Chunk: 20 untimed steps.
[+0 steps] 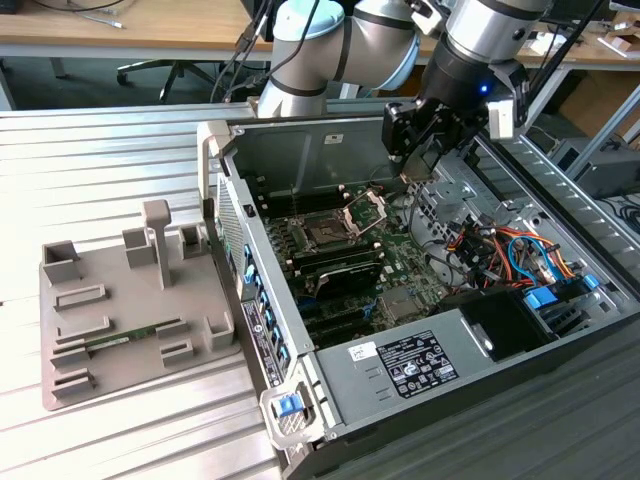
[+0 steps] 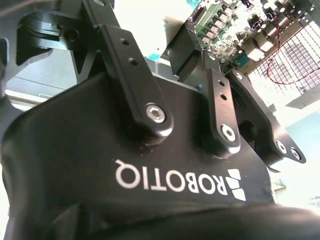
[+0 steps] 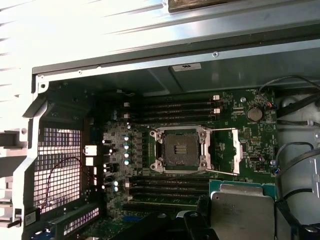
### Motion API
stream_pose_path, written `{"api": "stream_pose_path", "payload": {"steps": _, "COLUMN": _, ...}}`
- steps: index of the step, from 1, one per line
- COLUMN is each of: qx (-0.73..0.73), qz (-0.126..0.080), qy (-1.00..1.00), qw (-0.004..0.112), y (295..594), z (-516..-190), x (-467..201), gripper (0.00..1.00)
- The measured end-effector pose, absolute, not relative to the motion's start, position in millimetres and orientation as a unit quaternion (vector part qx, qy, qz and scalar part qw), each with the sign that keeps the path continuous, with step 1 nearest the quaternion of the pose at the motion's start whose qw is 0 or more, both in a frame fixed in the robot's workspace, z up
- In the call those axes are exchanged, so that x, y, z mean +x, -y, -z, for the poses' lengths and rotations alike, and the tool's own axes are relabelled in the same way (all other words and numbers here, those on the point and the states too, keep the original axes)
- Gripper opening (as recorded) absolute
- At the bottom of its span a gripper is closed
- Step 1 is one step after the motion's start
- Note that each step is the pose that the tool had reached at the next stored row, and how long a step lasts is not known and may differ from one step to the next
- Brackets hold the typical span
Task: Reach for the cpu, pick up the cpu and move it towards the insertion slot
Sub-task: 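Pick up the cpu and move it towards the insertion slot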
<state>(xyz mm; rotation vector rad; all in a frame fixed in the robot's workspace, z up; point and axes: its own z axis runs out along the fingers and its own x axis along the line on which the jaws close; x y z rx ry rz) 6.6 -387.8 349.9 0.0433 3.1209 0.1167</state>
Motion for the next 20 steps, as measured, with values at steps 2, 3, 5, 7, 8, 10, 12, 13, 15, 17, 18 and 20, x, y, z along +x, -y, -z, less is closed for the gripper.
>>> {"api": "stream_pose_path", "payload": {"steps": 2, "qx": 0.014, "qz": -0.037, "qy": -0.999, "qw": 0.009, "y": 387.8, "z": -349.5, "x": 6.6, "gripper": 0.55}}
{"api": "stream_pose_path", "payload": {"steps": 3, "qx": 0.014, "qz": -0.037, "qy": -0.999, "qw": 0.009, "y": 387.8, "z": -349.3, "x": 6.6, "gripper": 0.55}}
{"api": "stream_pose_path", "payload": {"steps": 5, "qx": 0.014, "qz": -0.037, "qy": -0.999, "qw": 0.009, "y": 387.7, "z": -348.8, "x": 6.6, "gripper": 0.55}}
{"api": "stream_pose_path", "payload": {"steps": 7, "qx": 0.014, "qz": -0.037, "qy": -0.999, "qw": 0.009, "y": 387.8, "z": -348.5, "x": 6.6, "gripper": 0.55}}
{"api": "stream_pose_path", "payload": {"steps": 8, "qx": 0.014, "qz": -0.037, "qy": -0.999, "qw": 0.009, "y": 387.7, "z": -348.3, "x": 6.6, "gripper": 0.55}}
{"api": "stream_pose_path", "payload": {"steps": 10, "qx": 0.014, "qz": -0.037, "qy": -0.999, "qw": 0.009, "y": 387.7, "z": -347.9, "x": 6.6, "gripper": 0.55}}
{"api": "stream_pose_path", "payload": {"steps": 12, "qx": 0.014, "qz": -0.037, "qy": -0.999, "qw": 0.009, "y": 387.8, "z": -347.4, "x": 6.6, "gripper": 0.55}}
{"api": "stream_pose_path", "payload": {"steps": 13, "qx": 0.014, "qz": -0.037, "qy": -0.999, "qw": 0.009, "y": 387.8, "z": -347.2, "x": 6.6, "gripper": 0.55}}
{"api": "stream_pose_path", "payload": {"steps": 15, "qx": 0.014, "qz": -0.037, "qy": -0.999, "qw": 0.009, "y": 387.8, "z": -346.7, "x": 6.6, "gripper": 0.55}}
{"api": "stream_pose_path", "payload": {"steps": 17, "qx": 0.014, "qz": -0.037, "qy": -0.999, "qw": 0.009, "y": 387.8, "z": -346.3, "x": 6.6, "gripper": 0.55}}
{"api": "stream_pose_path", "payload": {"steps": 18, "qx": 0.014, "qz": -0.037, "qy": -0.999, "qw": 0.009, "y": 387.8, "z": -345.9, "x": 6.6, "gripper": 0.55}}
{"api": "stream_pose_path", "payload": {"steps": 20, "qx": 0.014, "qz": -0.037, "qy": -0.999, "qw": 0.009, "y": 387.8, "z": -345.5, "x": 6.6, "gripper": 0.55}}
